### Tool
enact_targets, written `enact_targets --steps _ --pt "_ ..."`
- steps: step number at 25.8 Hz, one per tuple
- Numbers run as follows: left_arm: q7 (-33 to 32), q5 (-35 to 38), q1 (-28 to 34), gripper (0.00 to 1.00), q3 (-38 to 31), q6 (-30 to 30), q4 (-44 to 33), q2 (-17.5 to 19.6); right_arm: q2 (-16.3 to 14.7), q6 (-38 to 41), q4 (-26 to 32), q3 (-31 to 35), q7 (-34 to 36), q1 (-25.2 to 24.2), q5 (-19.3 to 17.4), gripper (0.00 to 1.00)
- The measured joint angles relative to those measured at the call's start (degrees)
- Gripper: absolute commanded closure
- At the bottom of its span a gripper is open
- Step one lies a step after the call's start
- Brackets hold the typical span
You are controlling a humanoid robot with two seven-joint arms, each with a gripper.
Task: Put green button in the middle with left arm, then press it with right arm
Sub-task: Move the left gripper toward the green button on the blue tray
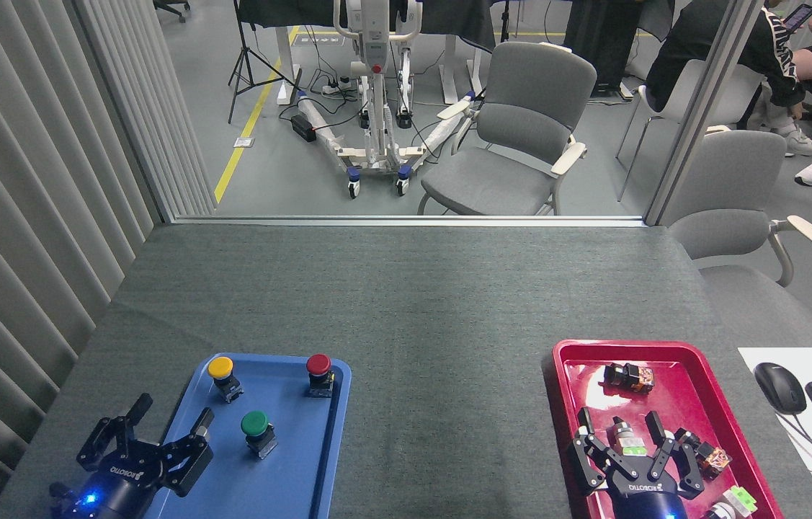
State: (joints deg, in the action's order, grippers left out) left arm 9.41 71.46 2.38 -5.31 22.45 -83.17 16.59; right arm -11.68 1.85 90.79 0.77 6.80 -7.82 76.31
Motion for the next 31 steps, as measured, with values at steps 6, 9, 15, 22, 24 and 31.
enact_targets --steps 6,9,15,22,24,31 --pt "0.96 -0.28 1.54 0.0 -4.28 1.55 -0.34 -0.15 0.09 -0.08 -0.02 -0.06 0.01 0.0 0.23 0.01" --pt "2.63 -0.62 2.03 0.0 -5.97 1.67 -0.54 -0.2 0.22 -0.1 -0.07 -0.07 0.02 0.0 0.79 0.01" --pt "5.08 -0.77 2.03 0.0 -6.83 0.94 -0.46 -0.03 0.36 -0.12 -0.4 -0.03 0.02 0.01 1.17 0.01" --pt "5.36 -0.57 2.14 0.0 -6.91 0.74 -0.46 0.01 0.67 -0.21 -0.61 -0.24 0.02 0.08 1.21 0.01" --pt "5.53 -0.51 2.05 0.0 -6.91 0.63 -0.35 -0.03 0.81 -0.21 -0.61 -0.3 0.04 0.08 1.24 0.01" --pt "5.68 -0.48 1.89 0.0 -6.91 0.61 -0.43 -0.21 0.94 -0.21 -0.69 -0.33 0.05 0.2 1.29 0.01"
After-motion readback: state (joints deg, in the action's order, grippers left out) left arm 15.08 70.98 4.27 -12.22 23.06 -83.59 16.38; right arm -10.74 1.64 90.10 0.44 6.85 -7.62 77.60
